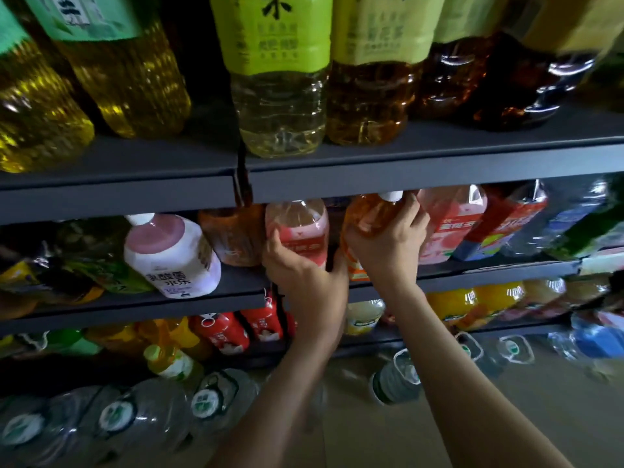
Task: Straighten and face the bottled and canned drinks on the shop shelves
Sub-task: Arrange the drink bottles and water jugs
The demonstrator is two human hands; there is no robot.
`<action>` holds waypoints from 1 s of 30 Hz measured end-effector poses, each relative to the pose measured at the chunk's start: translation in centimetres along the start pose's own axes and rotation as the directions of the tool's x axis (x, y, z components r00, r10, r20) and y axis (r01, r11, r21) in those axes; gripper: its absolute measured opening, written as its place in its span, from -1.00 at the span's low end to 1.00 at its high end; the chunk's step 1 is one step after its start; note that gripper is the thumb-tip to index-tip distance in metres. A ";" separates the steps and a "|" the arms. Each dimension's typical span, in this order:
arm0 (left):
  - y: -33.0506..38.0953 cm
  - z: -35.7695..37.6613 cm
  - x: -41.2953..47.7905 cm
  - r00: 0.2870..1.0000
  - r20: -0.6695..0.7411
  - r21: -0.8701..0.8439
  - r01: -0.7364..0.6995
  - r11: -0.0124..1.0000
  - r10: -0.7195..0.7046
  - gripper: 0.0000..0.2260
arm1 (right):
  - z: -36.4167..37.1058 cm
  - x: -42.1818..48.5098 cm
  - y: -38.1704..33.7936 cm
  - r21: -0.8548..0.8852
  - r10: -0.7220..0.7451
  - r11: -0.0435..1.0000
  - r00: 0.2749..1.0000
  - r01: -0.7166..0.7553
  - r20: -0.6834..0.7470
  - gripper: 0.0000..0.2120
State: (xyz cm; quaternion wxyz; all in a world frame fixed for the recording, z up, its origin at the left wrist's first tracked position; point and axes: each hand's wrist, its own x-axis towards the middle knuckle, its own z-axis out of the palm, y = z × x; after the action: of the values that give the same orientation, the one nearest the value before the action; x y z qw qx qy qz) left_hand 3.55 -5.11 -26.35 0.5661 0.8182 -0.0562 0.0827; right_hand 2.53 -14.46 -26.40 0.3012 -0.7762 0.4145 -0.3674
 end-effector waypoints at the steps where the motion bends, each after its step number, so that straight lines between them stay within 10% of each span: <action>1: 0.1 0.2 -0.1 1.000 -0.014 0.008 -0.002 1.000 0.002 -0.15 | -0.2 -0.3 0.2 0.023 -0.003 1.000 1.000 0.003 -0.021 -0.13; 6: 0.1 0.4 -2.2 0.991 0.002 0.036 -0.135 0.990 0.135 -0.24 | -3.4 -1.9 1.8 0.218 0.142 0.968 0.988 -0.126 -0.061 -0.11; 11: -0.3 1.3 -4.9 0.862 0.333 -0.021 -0.399 0.917 0.383 -0.32 | -8.1 -2.3 4.0 0.274 0.266 0.924 0.963 -0.268 0.044 -0.17; 18: 2.5 4.3 -6.6 0.875 0.428 0.049 -0.272 0.961 0.226 -0.62 | -13.3 -1.4 6.4 0.228 0.303 0.924 0.951 -0.308 0.055 -0.17; 30: 6.9 12.8 -10.1 0.947 0.310 0.027 -0.101 0.995 0.087 -0.56 | -19.5 3.2 12.0 0.213 0.299 0.933 0.954 -0.291 -0.005 -0.12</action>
State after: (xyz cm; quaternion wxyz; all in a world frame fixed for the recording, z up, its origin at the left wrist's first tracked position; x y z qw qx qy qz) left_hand -6.67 -19.51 -26.44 0.5281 0.8295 -0.1811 -0.0181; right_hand -17.28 -26.12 -23.97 0.4253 -0.6622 0.4908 -0.3738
